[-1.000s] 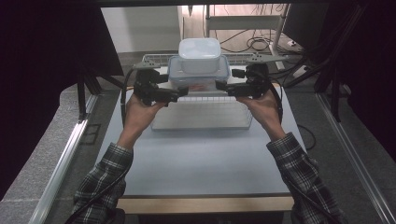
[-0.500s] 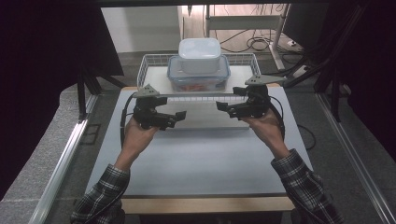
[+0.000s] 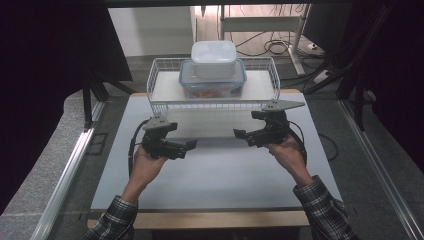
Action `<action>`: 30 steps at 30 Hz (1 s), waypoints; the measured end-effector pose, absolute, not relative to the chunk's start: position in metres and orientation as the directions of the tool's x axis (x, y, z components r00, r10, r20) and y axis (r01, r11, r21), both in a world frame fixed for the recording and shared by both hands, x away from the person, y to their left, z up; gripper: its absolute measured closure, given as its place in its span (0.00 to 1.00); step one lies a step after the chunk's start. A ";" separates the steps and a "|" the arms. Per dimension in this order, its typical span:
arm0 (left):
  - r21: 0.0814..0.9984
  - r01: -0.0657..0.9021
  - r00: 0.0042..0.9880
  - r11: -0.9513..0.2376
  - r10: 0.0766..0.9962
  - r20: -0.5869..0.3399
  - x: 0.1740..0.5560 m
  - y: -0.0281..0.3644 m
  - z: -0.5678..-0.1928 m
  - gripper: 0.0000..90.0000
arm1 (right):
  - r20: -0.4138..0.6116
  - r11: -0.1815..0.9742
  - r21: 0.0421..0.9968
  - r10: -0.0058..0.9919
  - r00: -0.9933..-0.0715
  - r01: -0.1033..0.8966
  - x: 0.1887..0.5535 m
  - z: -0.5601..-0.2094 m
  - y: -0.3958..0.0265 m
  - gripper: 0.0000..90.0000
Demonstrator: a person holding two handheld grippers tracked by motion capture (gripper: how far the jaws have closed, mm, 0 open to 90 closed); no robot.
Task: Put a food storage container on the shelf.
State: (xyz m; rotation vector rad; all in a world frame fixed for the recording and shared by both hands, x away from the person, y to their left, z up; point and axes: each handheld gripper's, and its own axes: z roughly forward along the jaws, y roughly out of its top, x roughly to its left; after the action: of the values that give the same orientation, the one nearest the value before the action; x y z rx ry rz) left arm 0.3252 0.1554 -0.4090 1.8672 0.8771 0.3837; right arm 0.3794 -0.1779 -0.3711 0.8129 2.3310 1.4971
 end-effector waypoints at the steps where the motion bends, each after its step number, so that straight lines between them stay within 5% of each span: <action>1: 0.883 0.401 0.686 -0.244 0.718 -0.113 0.323 0.155 -0.412 0.04 | 0.082 0.322 0.891 0.578 -0.812 0.319 0.378 -0.374 -0.179 0.03; 30: 0.862 0.429 0.668 -0.272 0.737 -0.100 0.280 0.161 -0.474 0.00 | 0.042 0.367 0.854 0.657 -0.752 0.369 0.334 -0.444 -0.218 0.00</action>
State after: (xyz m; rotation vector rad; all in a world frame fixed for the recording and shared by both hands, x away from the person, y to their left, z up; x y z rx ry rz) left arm 0.2796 0.1612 -0.4743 1.9095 0.9135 0.3978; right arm 0.3343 -0.2179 -0.4436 0.9048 2.3264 1.3340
